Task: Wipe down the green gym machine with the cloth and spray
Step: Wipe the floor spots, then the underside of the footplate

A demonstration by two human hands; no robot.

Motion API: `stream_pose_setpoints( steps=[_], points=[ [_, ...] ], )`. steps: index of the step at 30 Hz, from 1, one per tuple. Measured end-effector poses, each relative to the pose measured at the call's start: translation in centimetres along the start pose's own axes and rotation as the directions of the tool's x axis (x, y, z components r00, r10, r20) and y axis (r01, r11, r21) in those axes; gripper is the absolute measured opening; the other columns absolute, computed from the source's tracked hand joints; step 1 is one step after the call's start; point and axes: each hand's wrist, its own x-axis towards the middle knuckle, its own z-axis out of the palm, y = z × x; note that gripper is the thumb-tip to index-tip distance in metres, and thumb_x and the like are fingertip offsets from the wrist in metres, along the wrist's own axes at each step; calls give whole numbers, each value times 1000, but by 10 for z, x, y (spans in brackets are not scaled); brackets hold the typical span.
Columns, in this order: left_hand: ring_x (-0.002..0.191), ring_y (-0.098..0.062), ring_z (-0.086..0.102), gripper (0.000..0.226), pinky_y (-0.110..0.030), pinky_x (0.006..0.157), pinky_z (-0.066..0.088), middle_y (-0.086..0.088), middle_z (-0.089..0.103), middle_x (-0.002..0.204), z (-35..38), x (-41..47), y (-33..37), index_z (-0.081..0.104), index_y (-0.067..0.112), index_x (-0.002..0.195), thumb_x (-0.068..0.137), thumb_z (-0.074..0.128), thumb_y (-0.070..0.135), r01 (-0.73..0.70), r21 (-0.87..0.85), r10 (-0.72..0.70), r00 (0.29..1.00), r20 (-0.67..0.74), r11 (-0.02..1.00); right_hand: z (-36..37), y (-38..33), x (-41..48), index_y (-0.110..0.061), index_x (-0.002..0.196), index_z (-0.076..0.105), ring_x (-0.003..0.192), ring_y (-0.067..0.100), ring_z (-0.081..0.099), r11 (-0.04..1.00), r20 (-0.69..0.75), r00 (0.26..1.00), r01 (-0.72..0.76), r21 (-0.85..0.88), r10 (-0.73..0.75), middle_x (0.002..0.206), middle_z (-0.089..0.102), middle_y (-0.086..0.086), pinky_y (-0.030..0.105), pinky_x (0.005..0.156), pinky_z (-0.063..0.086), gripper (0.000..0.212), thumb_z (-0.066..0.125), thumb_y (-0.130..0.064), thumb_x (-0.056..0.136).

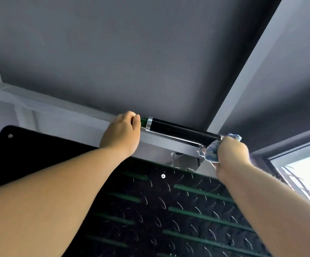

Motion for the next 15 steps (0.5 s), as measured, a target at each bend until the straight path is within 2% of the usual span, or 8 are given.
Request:
stream_pose_setpoints(
  steps=[1,2,3,5,8,9,12,15],
  points=[
    [86,-27,45,32,-34,68,33,-4,51,99,2,-3,-2,47,19,95,101,21,37,-19,-16,19,1000,-19,1000,-13,5,-1,-23,100,52,65,19,37,922,48,999,-38,386,21,68,29,-1,20,43,32,52,38,-7,53],
    [93,-29,46,30,-35,72,35,-5,51,106,2,-5,-4,48,20,100,101,22,36,-35,-31,35,999,-18,999,-11,3,1,-20,99,49,67,23,39,675,225,971,-221,704,83,66,27,3,19,42,37,47,34,-2,58],
    [96,-30,46,30,-36,75,38,-5,52,110,1,-4,-5,48,21,103,101,22,36,-41,-41,41,999,-1,998,-8,1,2,-20,101,47,72,30,42,576,186,982,-148,804,-7,65,28,5,18,42,43,44,31,3,68],
    [94,-30,49,33,-36,77,42,-5,54,107,-6,1,-3,50,20,107,102,21,34,-15,-41,18,997,81,999,-10,10,-10,-23,98,49,76,31,47,530,196,980,-147,835,-36,71,38,6,22,45,50,38,32,5,79],
    [79,-28,50,35,-34,65,40,-5,57,87,-16,7,-1,51,19,103,102,19,32,-4,4,3,984,179,1000,15,17,-19,-9,107,56,84,22,64,570,193,980,-185,800,48,103,60,8,31,82,57,33,43,5,81],
    [72,-25,49,34,-32,59,36,-4,56,81,-18,9,-1,50,18,100,102,19,32,-7,22,2,981,196,1000,26,16,-23,-5,112,57,84,21,64,567,221,972,-223,793,74,109,61,10,29,80,57,35,43,6,82],
    [63,-20,45,32,-31,51,28,-5,54,78,-24,10,-2,48,17,98,102,20,32,-2,24,-4,975,223,1000,65,7,-44,1,103,57,58,15,60,599,266,962,-246,762,57,98,60,11,15,35,41,26,41,9,85],
    [69,-23,45,31,-31,56,30,-3,52,84,-29,11,-7,49,17,102,102,21,31,-18,6,16,971,237,1000,112,-4,-64,2,87,53,44,18,51,664,354,935,-278,694,22,78,55,14,14,30,35,19,36,10,88]
  ],
)
